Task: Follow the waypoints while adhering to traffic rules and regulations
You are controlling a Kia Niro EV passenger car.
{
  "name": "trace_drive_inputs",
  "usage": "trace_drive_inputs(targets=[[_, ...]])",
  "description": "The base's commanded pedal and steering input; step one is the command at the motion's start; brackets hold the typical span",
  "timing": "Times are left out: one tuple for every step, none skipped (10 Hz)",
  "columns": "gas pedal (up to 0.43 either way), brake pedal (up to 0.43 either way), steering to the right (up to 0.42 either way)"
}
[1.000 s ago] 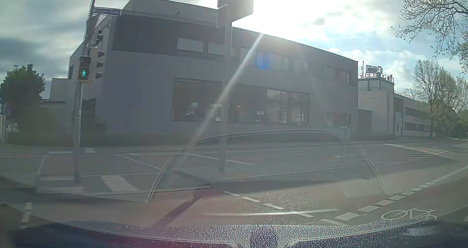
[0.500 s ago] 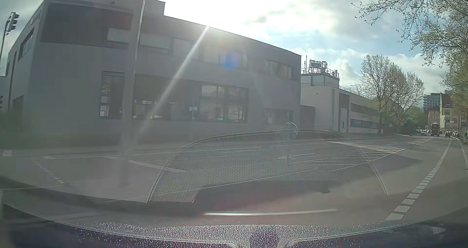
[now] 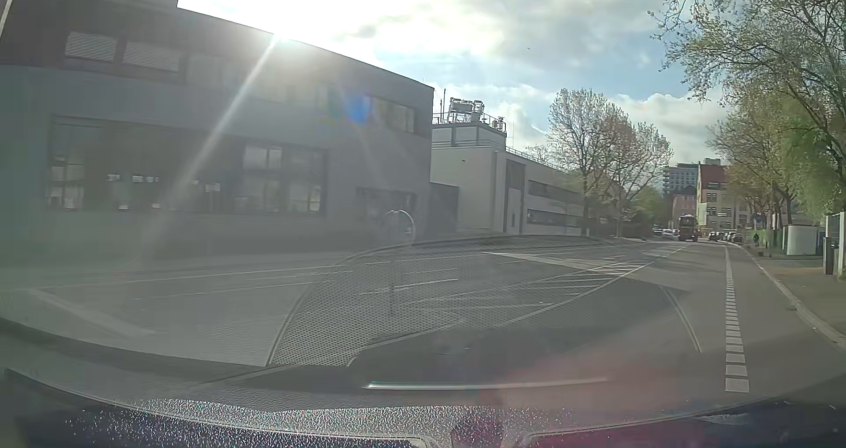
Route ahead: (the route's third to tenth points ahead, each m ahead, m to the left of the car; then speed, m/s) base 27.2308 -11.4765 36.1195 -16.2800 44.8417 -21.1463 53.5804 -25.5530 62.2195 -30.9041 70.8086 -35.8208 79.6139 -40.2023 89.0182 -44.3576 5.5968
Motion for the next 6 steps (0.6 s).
trace_drive_inputs(targets=[[0.118,0.0,0.329],[0.118,0.0,0.318],[0.118,0.0,0.301],[0.118,0.0,0.285],[0.13,0.0,0.271],[0.13,0.0,0.252]])
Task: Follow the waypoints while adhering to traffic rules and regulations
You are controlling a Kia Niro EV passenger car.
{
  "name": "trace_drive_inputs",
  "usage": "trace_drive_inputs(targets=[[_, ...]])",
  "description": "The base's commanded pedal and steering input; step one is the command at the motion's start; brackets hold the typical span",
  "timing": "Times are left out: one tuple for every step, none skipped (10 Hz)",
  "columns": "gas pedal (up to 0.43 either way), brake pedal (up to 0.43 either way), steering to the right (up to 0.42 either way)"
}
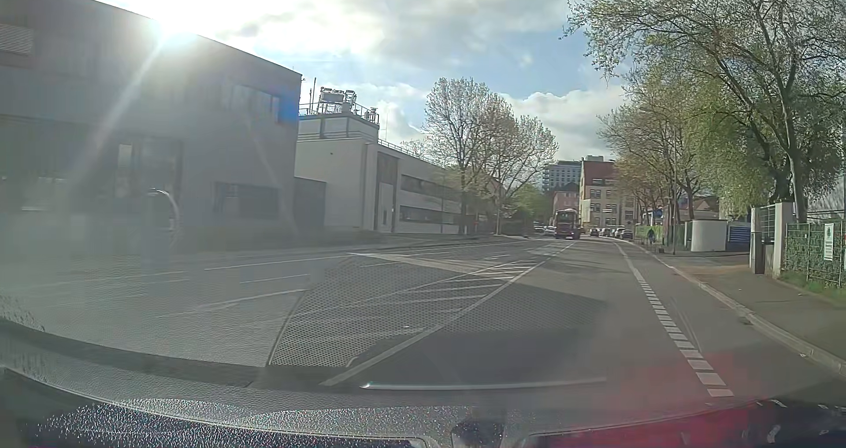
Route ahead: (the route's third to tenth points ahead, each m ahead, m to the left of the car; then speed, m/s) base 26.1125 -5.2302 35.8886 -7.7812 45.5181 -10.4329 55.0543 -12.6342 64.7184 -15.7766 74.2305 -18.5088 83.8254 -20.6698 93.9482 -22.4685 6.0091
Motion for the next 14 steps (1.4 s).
trace_drive_inputs(targets=[[0.138,0.0,0.235],[0.157,0.0,0.219],[0.157,0.0,0.198],[0.157,0.0,0.178],[0.157,0.0,0.166],[0.157,0.0,0.152],[0.157,0.0,0.142],[0.157,0.0,0.13],[0.157,0.0,0.117],[0.157,0.0,0.104],[0.157,0.0,0.088],[0.157,0.0,0.076],[0.157,0.0,0.066],[0.157,0.0,0.054]])
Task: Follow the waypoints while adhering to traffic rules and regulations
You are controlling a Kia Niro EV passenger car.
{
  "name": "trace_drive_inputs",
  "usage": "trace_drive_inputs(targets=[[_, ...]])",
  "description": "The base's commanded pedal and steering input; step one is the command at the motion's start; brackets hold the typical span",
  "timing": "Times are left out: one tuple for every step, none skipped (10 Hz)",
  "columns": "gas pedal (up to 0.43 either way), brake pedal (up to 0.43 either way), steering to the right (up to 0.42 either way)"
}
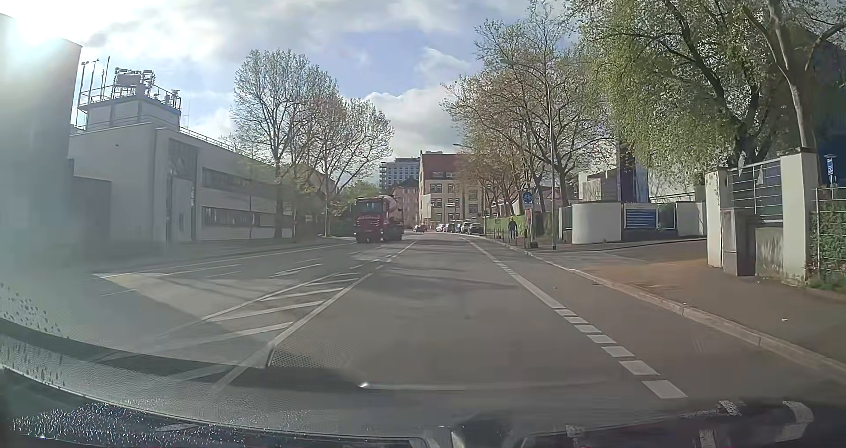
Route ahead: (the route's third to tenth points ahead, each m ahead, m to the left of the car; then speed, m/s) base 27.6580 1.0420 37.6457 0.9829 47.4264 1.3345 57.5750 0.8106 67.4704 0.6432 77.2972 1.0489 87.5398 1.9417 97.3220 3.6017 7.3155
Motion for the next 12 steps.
trace_drive_inputs(targets=[[0.157,0.0,0.044],[0.157,0.0,0.035],[0.157,0.0,0.026],[0.157,0.0,0.02],[0.157,0.0,0.012],[0.157,0.0,0.005],[0.157,0.0,0.004],[0.157,0.0,0.004],[0.157,0.0,0.001],[0.157,0.0,-0.001],[0.157,0.0,-0.001],[0.157,0.0,-0.002]])
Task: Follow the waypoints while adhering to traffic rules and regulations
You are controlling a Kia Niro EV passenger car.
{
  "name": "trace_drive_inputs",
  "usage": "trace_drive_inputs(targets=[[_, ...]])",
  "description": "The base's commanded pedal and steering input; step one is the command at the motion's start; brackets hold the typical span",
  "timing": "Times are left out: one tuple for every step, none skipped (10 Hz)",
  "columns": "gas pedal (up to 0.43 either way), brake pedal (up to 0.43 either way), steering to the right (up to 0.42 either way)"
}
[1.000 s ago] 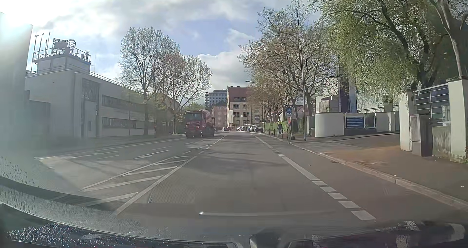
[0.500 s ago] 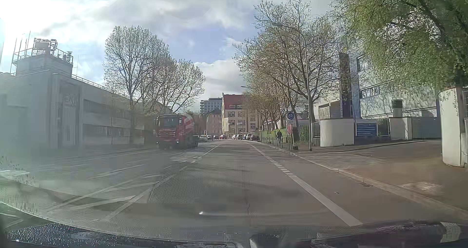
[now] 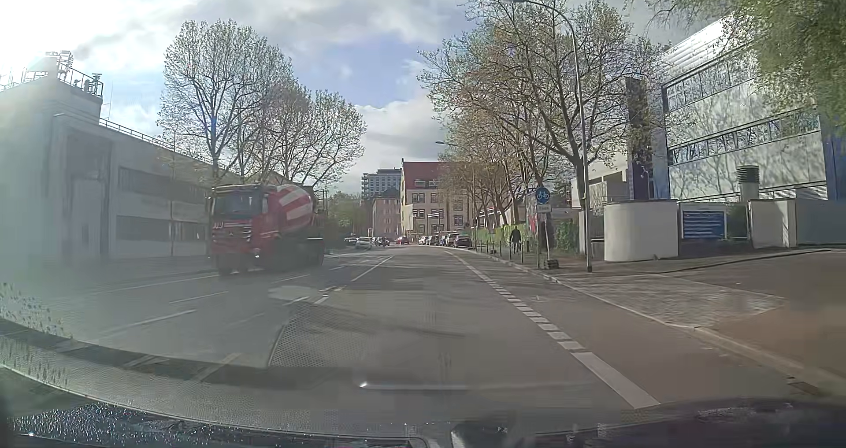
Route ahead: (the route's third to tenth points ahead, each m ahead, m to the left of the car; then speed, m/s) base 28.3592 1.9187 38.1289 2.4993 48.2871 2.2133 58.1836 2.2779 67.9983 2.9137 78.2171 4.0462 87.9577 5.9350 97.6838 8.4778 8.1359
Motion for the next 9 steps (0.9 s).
trace_drive_inputs(targets=[[0.157,0.0,-0.002],[0.157,0.0,-0.003],[0.157,0.0,-0.003],[0.157,0.0,-0.002],[0.157,0.0,0.0],[0.157,0.0,0.003],[0.157,0.0,0.003],[0.157,0.0,0.003],[0.157,0.0,0.003]])
